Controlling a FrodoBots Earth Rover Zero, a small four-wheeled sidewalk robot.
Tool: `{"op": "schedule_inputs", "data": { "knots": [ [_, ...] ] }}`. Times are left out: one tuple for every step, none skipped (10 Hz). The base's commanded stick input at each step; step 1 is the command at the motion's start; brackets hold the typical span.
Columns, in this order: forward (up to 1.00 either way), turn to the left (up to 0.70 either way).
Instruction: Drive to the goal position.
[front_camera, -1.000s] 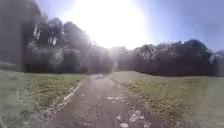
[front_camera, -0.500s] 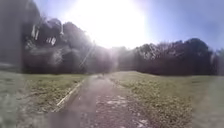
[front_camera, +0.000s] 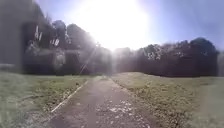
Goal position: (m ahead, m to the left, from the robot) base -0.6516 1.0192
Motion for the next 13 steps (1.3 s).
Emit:
{"op": "schedule_inputs", "data": {
  "knots": [
    [0.50, 0.27],
    [0.50, 0.27],
    [0.50, 0.21],
    [0.50, 0.03],
    [0.50, 0.00],
    [0.50, 0.00],
    [0.50, 0.00],
    [0.50, 0.00],
    [0.50, 0.00],
    [0.50, 0.00],
    [0.50, 0.00],
    [0.50, 0.00],
    [0.50, 0.00]
  ]
}}
